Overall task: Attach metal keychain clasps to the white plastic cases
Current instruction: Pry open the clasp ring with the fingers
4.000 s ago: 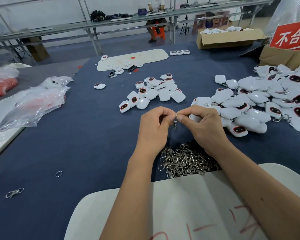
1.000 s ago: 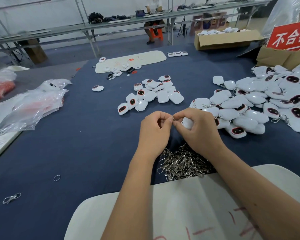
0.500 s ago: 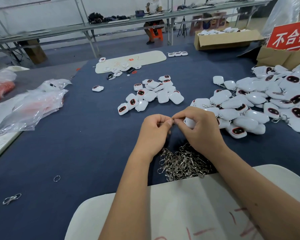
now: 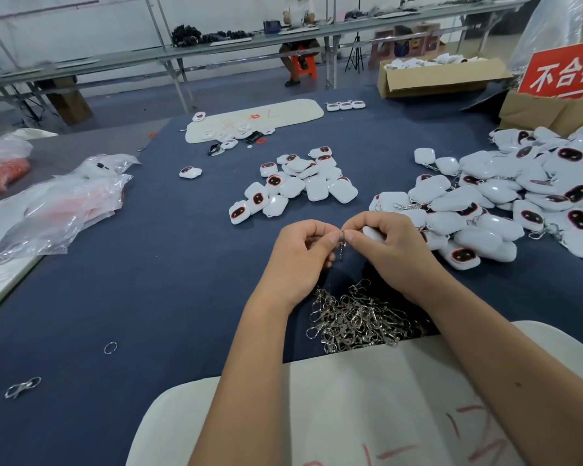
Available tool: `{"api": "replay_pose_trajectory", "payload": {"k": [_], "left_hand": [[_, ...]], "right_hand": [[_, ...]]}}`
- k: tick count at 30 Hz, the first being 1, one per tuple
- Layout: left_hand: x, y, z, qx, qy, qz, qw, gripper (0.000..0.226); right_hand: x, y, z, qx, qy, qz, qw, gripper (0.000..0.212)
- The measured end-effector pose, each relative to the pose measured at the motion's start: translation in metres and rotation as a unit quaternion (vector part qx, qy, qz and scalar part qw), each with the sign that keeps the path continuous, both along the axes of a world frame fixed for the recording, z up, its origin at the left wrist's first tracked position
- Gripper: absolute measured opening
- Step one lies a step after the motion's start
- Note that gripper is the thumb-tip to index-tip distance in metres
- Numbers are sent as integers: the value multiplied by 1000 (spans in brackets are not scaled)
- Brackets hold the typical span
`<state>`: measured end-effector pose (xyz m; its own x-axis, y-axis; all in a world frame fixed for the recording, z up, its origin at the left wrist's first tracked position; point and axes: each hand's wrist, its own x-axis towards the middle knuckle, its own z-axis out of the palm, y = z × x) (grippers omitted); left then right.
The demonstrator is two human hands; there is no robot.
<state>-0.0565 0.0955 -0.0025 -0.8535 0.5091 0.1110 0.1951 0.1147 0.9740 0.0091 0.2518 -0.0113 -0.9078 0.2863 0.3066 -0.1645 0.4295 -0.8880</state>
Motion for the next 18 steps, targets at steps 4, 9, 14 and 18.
{"api": "replay_pose_trajectory", "payload": {"k": [4, 9, 14, 18], "left_hand": [[3, 4, 0, 17, 14, 5, 1000, 13], [6, 7, 1, 20, 36, 22, 999, 12], [8, 10, -1, 2, 59, 49, 997, 14], [5, 9, -4, -32, 74, 57, 995, 18]], "right_hand": [[-2, 3, -3, -67, 16, 10, 998, 12], [-4, 5, -5, -87, 29, 5, 996, 14], [-3, 3, -4, -47, 32, -26, 998, 13], [-3, -3, -2, 39, 36, -67, 996, 14]]}}
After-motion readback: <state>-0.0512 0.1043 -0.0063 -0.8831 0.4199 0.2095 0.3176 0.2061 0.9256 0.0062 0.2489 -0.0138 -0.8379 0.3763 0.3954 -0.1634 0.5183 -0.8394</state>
